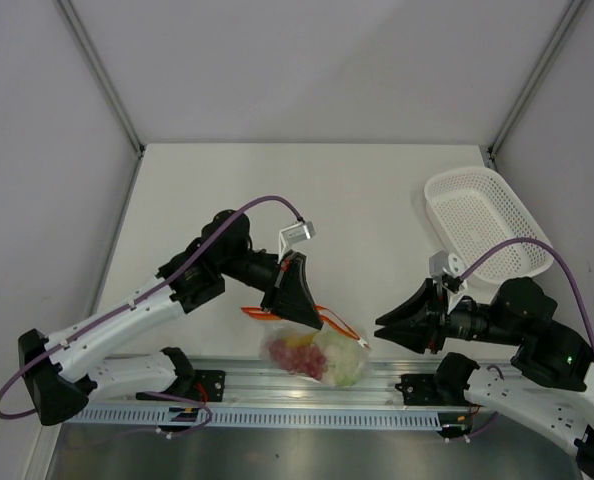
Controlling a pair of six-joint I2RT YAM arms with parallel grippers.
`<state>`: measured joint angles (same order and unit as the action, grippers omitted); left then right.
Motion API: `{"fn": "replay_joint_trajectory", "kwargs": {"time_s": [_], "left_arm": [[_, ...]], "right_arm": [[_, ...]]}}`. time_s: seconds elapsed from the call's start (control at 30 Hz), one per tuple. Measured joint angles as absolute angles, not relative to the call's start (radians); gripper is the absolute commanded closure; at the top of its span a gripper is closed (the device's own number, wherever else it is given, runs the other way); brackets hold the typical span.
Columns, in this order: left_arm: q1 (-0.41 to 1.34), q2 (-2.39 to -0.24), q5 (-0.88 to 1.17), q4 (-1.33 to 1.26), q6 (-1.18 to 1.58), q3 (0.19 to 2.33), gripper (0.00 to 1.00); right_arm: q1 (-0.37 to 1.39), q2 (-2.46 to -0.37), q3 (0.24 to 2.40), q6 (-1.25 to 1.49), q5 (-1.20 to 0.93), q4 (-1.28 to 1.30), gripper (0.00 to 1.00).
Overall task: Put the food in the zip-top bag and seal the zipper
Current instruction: Zip the zipper food storage bag at the center of the board.
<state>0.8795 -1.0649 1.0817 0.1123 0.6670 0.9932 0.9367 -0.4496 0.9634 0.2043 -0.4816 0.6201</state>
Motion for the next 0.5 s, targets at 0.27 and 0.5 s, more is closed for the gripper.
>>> {"fn": "replay_joint_trajectory", "kwargs": {"time_s": [0.27, 0.5], "left_arm": [[0.865, -1.045, 1.108, 0.037, 0.716, 0.965, 0.99], [0.855, -1.052, 1.131, -0.014, 0.757, 0.962, 1.0]], "right_arm": [[0.937, -0.419, 0.945, 0.208, -0.514, 0.588, 0.57], [0.937, -0.44, 0.934, 0.229, -0.577, 0.52, 0.5]]}}
